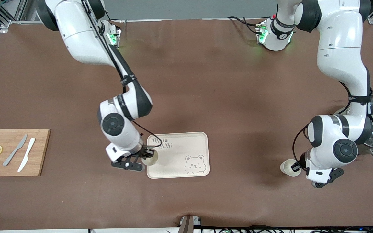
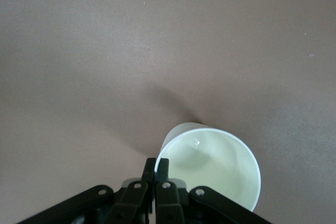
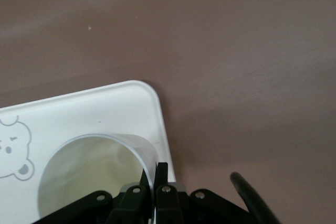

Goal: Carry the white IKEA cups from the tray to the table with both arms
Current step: 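Carry the cup off the tray with the right gripper toward the cutting board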

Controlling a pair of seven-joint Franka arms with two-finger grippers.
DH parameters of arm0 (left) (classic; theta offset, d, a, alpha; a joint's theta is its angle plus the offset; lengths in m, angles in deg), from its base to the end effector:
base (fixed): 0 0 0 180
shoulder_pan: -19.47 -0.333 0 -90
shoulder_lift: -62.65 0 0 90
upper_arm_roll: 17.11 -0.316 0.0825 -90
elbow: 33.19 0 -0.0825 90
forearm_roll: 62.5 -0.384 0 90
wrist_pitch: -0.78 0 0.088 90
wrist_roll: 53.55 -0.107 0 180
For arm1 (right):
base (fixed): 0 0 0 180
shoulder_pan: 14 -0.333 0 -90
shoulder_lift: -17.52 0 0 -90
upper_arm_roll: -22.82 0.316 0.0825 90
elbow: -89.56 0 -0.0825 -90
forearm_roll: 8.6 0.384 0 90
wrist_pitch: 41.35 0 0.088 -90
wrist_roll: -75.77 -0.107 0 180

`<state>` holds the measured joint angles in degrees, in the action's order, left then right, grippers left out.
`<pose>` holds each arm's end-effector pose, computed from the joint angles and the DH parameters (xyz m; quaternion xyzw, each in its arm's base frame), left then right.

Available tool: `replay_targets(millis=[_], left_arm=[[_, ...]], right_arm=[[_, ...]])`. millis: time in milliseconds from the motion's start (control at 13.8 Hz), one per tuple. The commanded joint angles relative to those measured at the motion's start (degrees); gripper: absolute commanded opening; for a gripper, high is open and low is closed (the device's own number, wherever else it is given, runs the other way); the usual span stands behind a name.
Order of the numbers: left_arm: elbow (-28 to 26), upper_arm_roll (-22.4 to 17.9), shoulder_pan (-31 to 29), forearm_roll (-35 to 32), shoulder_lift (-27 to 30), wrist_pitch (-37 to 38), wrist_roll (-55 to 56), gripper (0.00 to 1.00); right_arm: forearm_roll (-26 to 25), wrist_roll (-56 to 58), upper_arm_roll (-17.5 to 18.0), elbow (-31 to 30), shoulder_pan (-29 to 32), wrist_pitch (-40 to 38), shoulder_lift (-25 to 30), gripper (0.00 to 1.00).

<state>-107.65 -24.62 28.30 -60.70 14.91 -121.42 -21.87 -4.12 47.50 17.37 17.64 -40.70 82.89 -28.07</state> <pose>0.7455 -0.0420 0.2461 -0.9679 -0.2490 -0.0131 0.0327 0.7020 0.2969 0.2968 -0.9961 0.0649 -0.0546 0.0258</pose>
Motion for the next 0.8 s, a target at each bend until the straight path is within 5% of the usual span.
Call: replay_targets(millis=[0,73,218,436,727], left_arm=[[0.2,0.4,-1.4,0.7,-0.1,-0.1,-0.6,0.32],[0.2,0.5,-1.6,0.7,0.2,0.0,-1.2,0.52],[0.4,0.5,-1.9,0.7,0.6,0.0,-2.4,0.75],[0.6,0.6,-2.0,0.7,1.7,0.0,-3.7,1.0],[0.7,0.6,-1.7,0.7,4.9,0.0,-3.8,1.0]], right_arm=[[0.8,7.7,0.8,-1.1,4.1,-4.3,3.1,0.0],[0.8,10.3,0.8,-1.3,5.3,-5.1,3.7,0.0],[1.3,16.0,0.8,-1.3,8.1,-6.8,4.5,0.0],[4.7,27.6,0.7,-1.6,13.4,-8.0,4.7,0.0],[6.1,40.6,0.7,-2.0,19.8,-7.9,4.1,0.0]])
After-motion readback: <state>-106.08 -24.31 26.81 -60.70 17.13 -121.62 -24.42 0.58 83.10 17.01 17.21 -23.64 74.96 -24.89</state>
